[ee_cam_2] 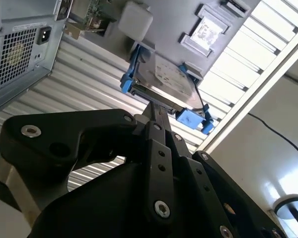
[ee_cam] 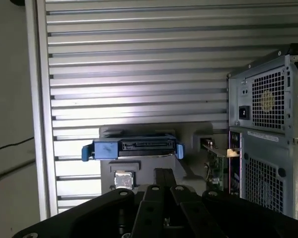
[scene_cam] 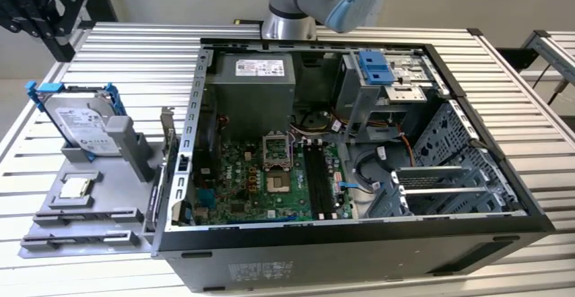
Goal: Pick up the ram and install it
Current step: 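Reach for the ram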
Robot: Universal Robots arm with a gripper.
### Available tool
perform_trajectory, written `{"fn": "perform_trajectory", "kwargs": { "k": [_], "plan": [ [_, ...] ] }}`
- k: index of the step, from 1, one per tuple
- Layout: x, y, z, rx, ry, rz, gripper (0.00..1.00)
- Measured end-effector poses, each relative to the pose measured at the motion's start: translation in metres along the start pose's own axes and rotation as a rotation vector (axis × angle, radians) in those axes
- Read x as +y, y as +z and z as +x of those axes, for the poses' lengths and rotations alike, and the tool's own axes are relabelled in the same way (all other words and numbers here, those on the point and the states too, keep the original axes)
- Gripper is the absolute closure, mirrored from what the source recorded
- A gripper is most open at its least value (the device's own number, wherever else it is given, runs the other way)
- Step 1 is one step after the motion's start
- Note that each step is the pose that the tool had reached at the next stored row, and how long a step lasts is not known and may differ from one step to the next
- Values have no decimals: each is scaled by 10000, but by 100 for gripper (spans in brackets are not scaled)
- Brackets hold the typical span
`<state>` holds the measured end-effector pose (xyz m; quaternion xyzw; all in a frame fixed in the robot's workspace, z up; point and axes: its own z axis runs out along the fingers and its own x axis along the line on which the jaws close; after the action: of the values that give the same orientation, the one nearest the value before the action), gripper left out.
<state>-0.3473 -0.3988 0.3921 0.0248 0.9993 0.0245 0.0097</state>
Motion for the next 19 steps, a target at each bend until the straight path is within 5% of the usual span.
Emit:
{"fn": "perform_trajectory", "kwargs": {
  "k": [7,19],
  "plan": [
    [-3,2,60,28,-560,-9,100],
    [-15,-1,300,75,-635,-10,100]
  ]
}}
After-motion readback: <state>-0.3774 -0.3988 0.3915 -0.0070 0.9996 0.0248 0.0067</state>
